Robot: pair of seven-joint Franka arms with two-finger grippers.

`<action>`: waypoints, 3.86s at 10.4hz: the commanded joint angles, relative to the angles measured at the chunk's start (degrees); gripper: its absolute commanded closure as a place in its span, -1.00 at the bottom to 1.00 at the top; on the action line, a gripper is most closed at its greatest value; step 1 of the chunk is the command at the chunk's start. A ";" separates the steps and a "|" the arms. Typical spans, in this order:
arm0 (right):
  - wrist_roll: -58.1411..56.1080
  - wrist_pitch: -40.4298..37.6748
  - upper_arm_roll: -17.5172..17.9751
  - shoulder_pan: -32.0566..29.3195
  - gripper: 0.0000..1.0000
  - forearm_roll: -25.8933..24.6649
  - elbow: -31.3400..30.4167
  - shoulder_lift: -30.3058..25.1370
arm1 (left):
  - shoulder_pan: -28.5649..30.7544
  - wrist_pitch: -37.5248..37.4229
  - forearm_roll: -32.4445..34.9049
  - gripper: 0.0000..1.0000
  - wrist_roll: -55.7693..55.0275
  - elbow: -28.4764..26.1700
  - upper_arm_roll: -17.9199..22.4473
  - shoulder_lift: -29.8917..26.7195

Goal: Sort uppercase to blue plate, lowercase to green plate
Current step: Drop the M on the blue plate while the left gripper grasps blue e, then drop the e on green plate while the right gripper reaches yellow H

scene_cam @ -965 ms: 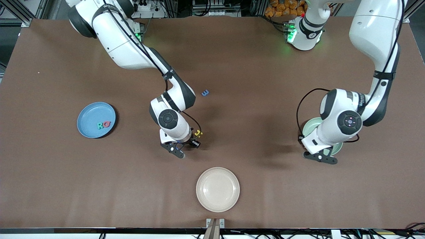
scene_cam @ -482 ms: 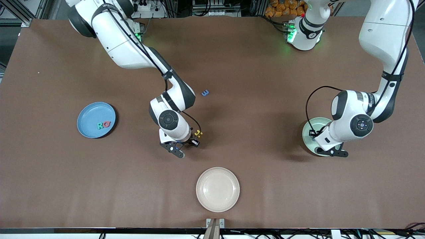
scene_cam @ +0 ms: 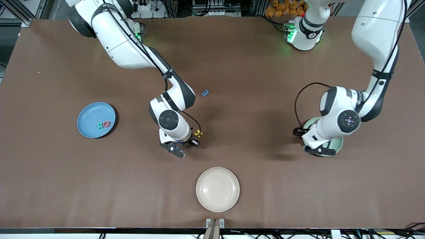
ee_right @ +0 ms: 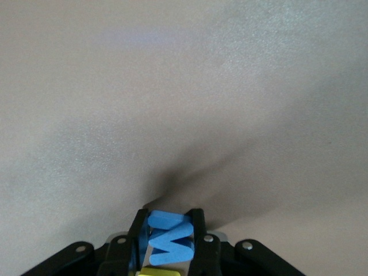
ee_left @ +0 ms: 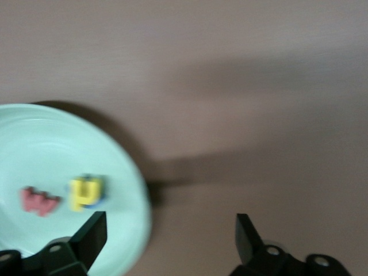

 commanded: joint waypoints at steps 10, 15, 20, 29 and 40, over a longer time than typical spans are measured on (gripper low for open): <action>-49.07 -31.93 -18.59 -5.70 0.66 -0.16 -1.67 -8.56 | -28.45 0.74 2.31 -0.86 -14.32 8.31 -10.02 4.55; -71.31 -18.89 -30.10 -6.05 0.64 -0.69 -24.48 -19.45 | -43.78 1.01 4.68 -0.62 -16.35 18.09 -2.28 15.03; -76.36 -4.72 -32.76 -7.19 0.52 0.01 -45.25 -28.17 | -44.84 0.92 6.78 -0.51 -15.73 16.61 -2.28 15.56; -70.59 -5.67 -31.54 -6.49 -0.52 13.89 -39.05 -27.47 | -46.07 1.01 10.48 -0.29 -17.58 12.90 -2.80 16.17; -34.18 -5.05 -18.54 -4.47 -1.00 12.24 -25.34 -27.39 | -36.45 -8.45 10.58 1.00 -20.22 12.73 -4.89 7.69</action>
